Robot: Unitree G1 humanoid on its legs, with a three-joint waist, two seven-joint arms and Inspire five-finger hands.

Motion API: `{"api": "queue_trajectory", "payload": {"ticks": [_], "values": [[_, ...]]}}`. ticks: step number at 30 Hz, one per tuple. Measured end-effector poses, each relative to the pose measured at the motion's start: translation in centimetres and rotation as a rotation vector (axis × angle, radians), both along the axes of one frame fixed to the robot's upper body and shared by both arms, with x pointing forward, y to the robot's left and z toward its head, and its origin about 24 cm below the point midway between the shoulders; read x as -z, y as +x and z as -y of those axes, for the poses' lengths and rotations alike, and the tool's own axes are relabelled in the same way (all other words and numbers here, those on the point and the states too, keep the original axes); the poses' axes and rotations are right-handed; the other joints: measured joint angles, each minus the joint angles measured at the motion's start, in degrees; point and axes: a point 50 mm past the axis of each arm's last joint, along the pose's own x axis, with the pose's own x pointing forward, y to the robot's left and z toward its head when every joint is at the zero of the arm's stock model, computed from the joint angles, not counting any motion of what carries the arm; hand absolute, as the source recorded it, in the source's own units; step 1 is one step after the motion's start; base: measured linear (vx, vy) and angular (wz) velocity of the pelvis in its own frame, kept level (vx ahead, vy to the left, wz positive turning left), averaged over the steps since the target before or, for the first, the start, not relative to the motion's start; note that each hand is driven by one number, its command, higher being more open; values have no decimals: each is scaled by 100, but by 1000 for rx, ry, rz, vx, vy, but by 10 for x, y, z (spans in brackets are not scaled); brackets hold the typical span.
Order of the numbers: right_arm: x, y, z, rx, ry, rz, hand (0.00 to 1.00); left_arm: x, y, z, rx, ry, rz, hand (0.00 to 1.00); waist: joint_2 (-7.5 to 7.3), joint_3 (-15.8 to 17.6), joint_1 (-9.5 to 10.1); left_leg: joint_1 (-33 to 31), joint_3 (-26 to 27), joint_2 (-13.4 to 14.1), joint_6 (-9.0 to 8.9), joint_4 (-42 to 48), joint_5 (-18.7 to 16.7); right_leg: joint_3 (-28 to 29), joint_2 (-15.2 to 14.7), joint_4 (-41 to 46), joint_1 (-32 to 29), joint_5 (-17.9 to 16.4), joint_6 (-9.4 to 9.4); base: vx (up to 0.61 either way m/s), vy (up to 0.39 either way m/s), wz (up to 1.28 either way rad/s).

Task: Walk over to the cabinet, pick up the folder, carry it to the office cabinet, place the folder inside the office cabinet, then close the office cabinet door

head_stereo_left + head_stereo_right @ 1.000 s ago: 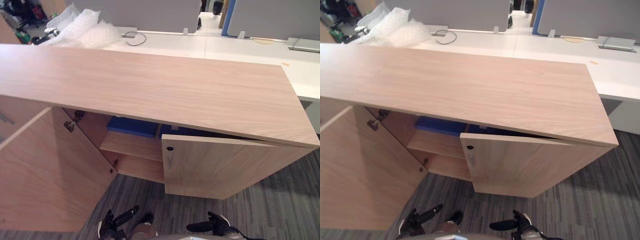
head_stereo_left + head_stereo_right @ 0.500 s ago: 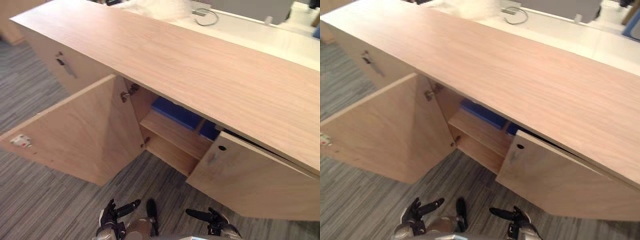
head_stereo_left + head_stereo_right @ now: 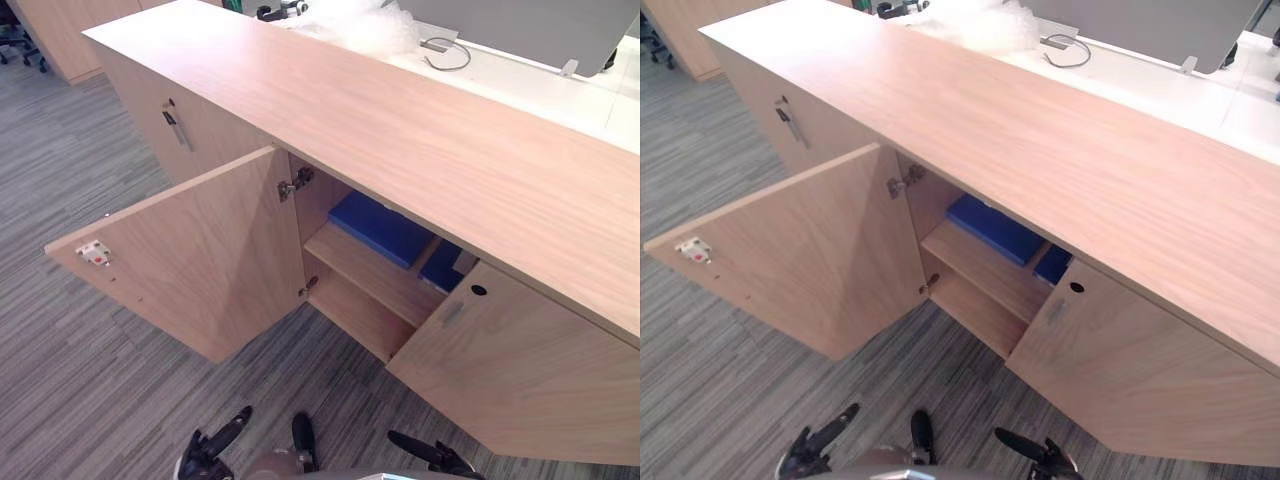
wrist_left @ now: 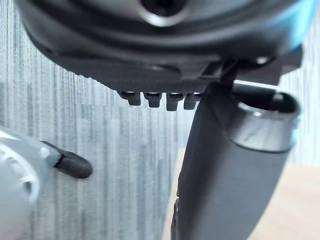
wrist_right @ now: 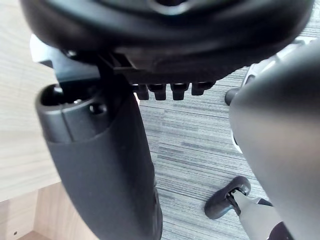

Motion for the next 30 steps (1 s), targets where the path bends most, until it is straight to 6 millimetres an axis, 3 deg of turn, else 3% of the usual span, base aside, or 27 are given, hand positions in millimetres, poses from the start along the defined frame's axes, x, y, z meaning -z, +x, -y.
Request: {"api": "queue_trajectory", "payload": {"ticks": [3, 6, 7, 9, 10, 11, 14, 17, 18, 20, 22, 23, 26, 27, 30], "values": [[0, -2, -1, 1, 4, -3, 100, -8, -11, -28, -166, 44, 31, 100, 17, -18, 36, 115, -13, 29, 32, -1, -30, 35, -15, 114, 46, 157, -5, 56, 27, 3], [1, -4, -2, -6, 12, -1, 100, -26, -18, -71, -287, 147, 54, 100, 41, -41, 70, 273, -34, 56, 25, -1, -127, 93, -12, 184, 151, 292, -12, 78, 18, 0], [1, -5, -1, -12, 19, 2, 100, -41, -19, -100, -351, 211, 81, 100, 86, -78, 91, 288, -34, 63, 11, -1, -164, 96, -11, 195, 153, 317, -16, 61, 4, -3], [1, -5, -1, -26, 19, -2, 100, -53, -23, -120, -395, 258, 98, 100, 104, -143, 87, 266, -13, 63, 4, 1, -184, 106, -4, 168, 127, 322, -19, 66, -1, -6], [1, -8, -1, -30, 24, -15, 100, -74, -30, -151, -484, 336, 138, 100, 101, -256, 90, 241, 13, 67, -33, 2, -217, 110, 28, 68, 118, 343, -46, 61, -11, -9], [2, -9, -1, -24, 25, -17, 100, -78, -30, -155, -493, 348, 142, 100, 105, -272, 91, 241, 14, 70, -34, 2, -220, 110, 33, 66, 118, 345, -49, 77, -28, -7], [3, -19, 1, 22, 40, -41, 100, -119, -31, -201, -490, 506, 140, 100, 87, -443, 128, 292, 11, 151, -63, 33, -227, 116, 98, 111, 129, 420, -33, 66, -47, -1], [4, -23, 1, 31, 45, -48, 100, -148, -19, -222, -427, 614, 124, 100, 100, -487, 169, 438, -14, 339, -86, 40, -243, 171, 170, 435, 115, 517, -60, 96, -79, -1], [4, -23, 1, 29, 47, -46, 100, -157, -10, -227, -388, 653, 115, 100, 135, -515, 160, 473, -36, 481, -121, 44, -271, 362, 297, 388, 35, 65, 48, 84, -96, 0], [3, -21, 3, 26, 46, -35, 100, -164, 5, -227, -310, 699, 91, 100, 212, -549, 163, 484, -47, 650, -214, 47, -260, 485, 551, 14, -146, -241, 64, 47, -140, -1], [2, -19, 4, 24, 42, -23, 100, -173, 28, -222, -188, 753, 111, 100, 196, -567, 133, 534, -39, 687, -347, 51, -225, 540, 757, -727, -447, 204, -109, -25, -137, 6], [2, -23, 9, 29, 32, -30, 100, -174, 41, -216, -97, 776, 106, 100, 263, -628, 61, 567, -107, 672, -476, 52, -215, 513, 744, -725, -434, 331, 176, -27, -138, 8], [0, -34, 28, 29, -19, -48, 100, -182, 77, -196, 164, 858, 124, 100, 478, -715, 165, 623, -109, 777, -535, 46, -216, 567, 825, -708, -397, 232, 133, -2, -125, -1], [-2, -36, 38, 29, -44, -53, 100, -186, 94, -186, 323, 902, 126, 100, 621, -706, 177, 623, -116, 816, -571, 43, -210, 579, 862, -697, -400, 218, 110, -14, -92, 0], [-3, -44, 46, 29, -64, -70, 100, -195, 101, -189, 424, 937, 95, 100, 684, -701, 204, 633, -91, 840, -582, 48, -208, 621, 882, -696, -394, 200, 80, 7, -51, -6]]}}
